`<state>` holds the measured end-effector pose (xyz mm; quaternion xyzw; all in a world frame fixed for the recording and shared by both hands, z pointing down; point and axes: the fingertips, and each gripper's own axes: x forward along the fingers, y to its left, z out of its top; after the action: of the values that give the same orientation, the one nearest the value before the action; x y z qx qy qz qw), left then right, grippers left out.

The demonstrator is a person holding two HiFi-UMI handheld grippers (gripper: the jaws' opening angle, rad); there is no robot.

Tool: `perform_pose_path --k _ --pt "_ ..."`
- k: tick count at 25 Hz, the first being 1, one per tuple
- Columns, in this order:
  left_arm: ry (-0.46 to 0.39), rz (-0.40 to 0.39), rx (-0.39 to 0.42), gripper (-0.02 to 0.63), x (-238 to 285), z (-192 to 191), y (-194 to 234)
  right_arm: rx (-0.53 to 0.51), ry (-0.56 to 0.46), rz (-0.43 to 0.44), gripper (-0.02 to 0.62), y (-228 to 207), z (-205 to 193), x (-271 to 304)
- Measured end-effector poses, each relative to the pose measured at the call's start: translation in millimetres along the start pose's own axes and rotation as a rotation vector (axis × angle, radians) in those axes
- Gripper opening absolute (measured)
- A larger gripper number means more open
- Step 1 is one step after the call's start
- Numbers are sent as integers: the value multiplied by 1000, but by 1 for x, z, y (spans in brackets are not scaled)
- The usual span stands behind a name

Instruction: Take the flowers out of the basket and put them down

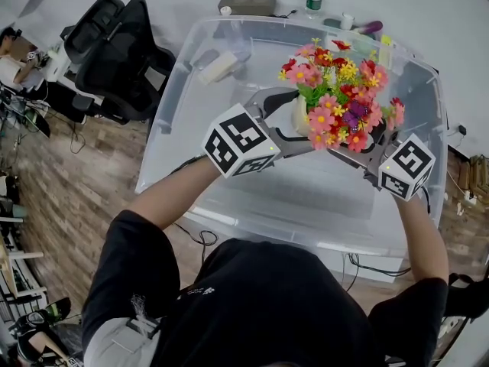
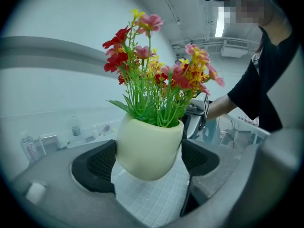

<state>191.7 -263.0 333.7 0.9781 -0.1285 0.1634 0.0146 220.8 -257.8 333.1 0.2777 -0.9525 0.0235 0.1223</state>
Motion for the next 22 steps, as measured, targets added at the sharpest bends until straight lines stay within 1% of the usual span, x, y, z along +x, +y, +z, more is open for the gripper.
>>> perform_pose_path --k 10,18,22 --pt "-2 4 20 442 -2 2 2 0 -12 -4 445 0 2 1" --pt "-8 11 28 442 -4 6 1 -41 -15 -11 445 1 8 0" --pt "-30 9 14 440 -7 10 -2 -35 -36 -13 445 3 13 -3"
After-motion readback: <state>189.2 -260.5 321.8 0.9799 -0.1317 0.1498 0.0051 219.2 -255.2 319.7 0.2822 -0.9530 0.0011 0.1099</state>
